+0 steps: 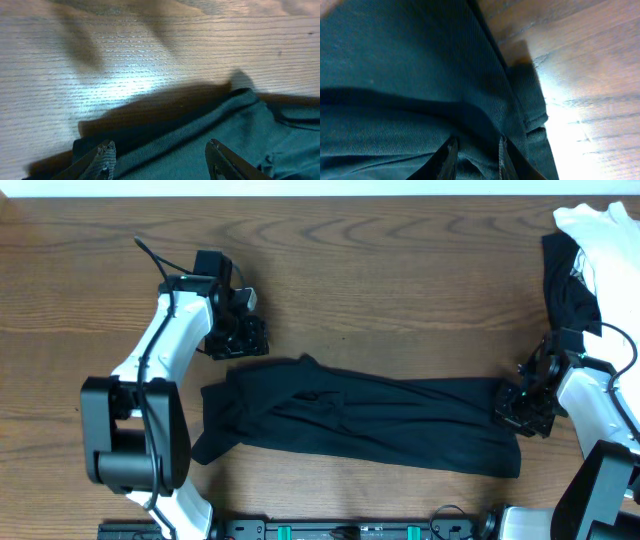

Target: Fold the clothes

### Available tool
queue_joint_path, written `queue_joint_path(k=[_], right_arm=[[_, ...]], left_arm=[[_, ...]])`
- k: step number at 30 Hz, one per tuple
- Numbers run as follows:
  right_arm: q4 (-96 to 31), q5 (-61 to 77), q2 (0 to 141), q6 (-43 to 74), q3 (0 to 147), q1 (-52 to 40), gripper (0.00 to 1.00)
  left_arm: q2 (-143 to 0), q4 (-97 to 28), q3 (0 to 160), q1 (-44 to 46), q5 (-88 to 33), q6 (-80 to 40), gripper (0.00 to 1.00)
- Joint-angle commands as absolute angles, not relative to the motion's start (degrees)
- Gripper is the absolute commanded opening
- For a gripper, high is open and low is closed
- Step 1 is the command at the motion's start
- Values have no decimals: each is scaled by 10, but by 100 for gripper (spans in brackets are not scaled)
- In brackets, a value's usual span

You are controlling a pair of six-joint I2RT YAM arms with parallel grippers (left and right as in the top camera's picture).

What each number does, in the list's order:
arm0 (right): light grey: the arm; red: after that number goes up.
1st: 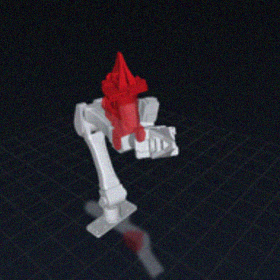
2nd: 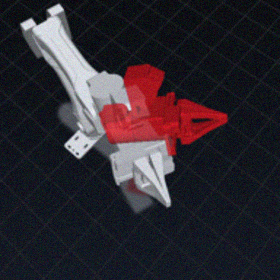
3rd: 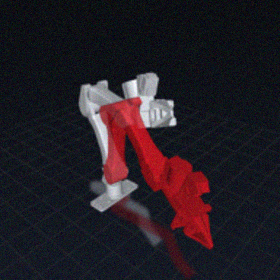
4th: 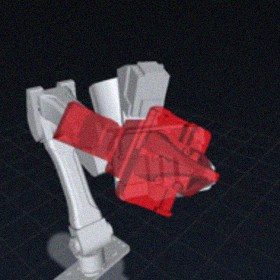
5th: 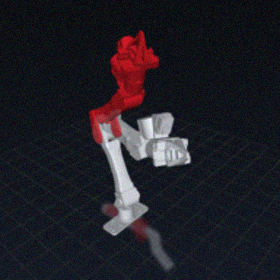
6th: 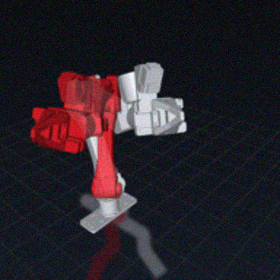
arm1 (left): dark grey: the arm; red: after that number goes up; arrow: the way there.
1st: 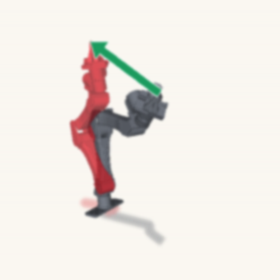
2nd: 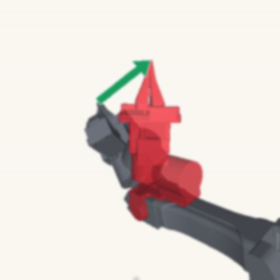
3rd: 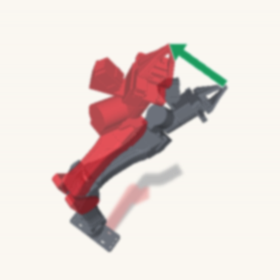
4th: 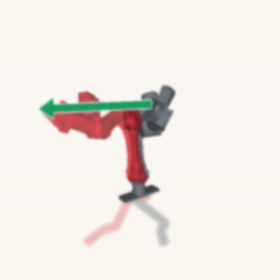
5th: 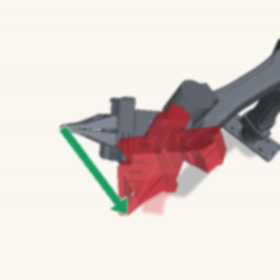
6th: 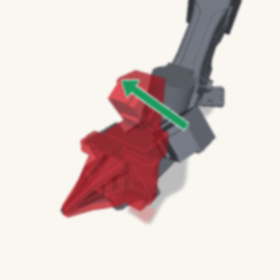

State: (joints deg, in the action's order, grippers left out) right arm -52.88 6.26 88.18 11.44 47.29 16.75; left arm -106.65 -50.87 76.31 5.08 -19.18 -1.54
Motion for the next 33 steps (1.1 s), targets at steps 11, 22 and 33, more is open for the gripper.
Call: queue_joint_path(k=[11, 22, 33], right_arm=[[-520, 69, 871, 107, 463, 168, 27], [-520, 69, 871, 106, 463, 168, 27], [-520, 63, 871, 107, 463, 168, 27]], left_arm=[[-1133, -537, 759, 51, -195, -16, 60], [-1144, -535, 760, 51, -195, -16, 27], [-1121, -537, 764, 51, -195, -16, 6]])
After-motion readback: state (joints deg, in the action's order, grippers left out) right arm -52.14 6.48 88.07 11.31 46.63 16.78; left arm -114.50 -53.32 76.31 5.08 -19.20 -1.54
